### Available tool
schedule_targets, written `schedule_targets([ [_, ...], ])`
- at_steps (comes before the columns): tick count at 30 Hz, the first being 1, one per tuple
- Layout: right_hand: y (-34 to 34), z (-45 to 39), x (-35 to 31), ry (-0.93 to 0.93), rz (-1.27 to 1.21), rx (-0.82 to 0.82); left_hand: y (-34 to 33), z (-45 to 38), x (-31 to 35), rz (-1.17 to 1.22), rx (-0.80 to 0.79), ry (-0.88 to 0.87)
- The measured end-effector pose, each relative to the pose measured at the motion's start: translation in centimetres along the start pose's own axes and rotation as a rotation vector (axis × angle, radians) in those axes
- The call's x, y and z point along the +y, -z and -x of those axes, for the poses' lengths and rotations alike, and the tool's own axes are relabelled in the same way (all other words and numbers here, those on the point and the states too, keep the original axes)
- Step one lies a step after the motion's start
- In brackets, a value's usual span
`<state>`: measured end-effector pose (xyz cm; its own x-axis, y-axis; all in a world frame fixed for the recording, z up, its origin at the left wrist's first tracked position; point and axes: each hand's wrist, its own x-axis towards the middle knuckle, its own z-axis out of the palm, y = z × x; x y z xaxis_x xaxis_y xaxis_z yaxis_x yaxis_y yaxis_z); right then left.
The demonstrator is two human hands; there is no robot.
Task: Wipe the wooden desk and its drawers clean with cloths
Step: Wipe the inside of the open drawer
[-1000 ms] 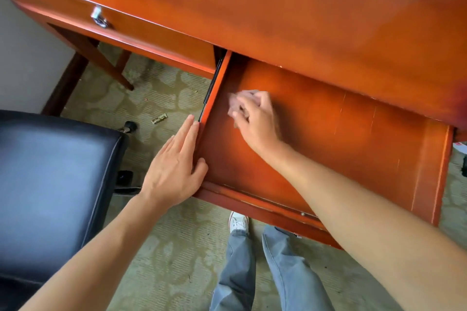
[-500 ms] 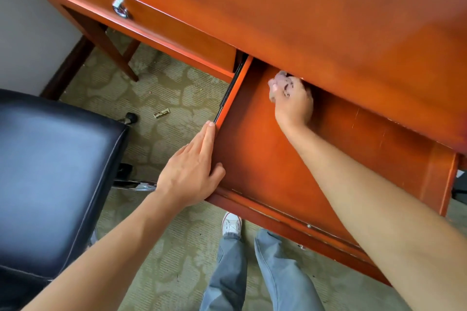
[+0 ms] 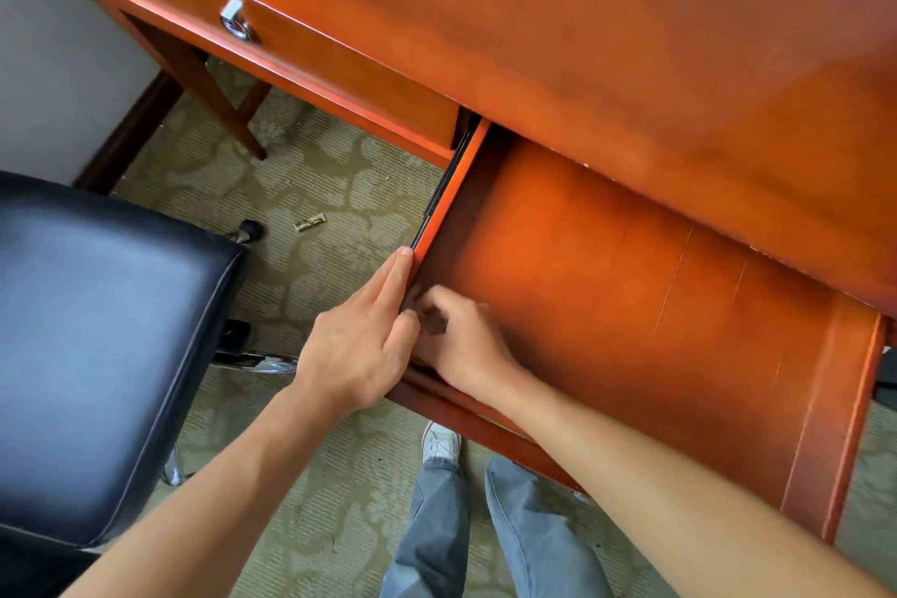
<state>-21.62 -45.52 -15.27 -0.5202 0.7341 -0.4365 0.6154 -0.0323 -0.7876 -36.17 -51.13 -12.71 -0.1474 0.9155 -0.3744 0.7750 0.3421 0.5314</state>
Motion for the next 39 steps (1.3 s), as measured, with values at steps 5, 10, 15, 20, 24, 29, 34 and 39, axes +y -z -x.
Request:
schedule_targets([
  [5,4.4,-11.9,0.1,-0.180,-0.304,0.517,-0.4,0.1,0.2,0.003,-0.018,0.025],
  [10,7.7,-18.2,-2.2,-0.250,-0.512,0.757,-0.4,0.2,0.1,0.037,0.015,0.060],
  [15,1.6,-7.8,0.0,-0.102,-0.356,0.531,-0.1,-0.1,-0.4,0.246,0.057,0.125],
  [20,-1.7,0.4,0.9,-0.147,-0.069,-0.004,0.0,-0.4,-0.7,0.326,0.019,0.131],
  [24,1.7,-0.8,-0.1,-0.048,0.086,-0.288,-0.5,-0.4,0.2,0.145,0.009,0.162],
  [29,7.1,1.4,1.0,-0.021,0.514,-0.542,-0.9,-0.2,1.2,-0.085,-0.045,0.095],
  [34,11.7,5.5,5.7,-0.187,0.503,-0.607,-1.1,-0.5,1.2,-0.182,-0.072,0.065],
  [39,7.6,4.2,3.7,-0.125,0.285,-0.535,-2.4,-0.8,0.4,-0.394,0.049,-0.001],
])
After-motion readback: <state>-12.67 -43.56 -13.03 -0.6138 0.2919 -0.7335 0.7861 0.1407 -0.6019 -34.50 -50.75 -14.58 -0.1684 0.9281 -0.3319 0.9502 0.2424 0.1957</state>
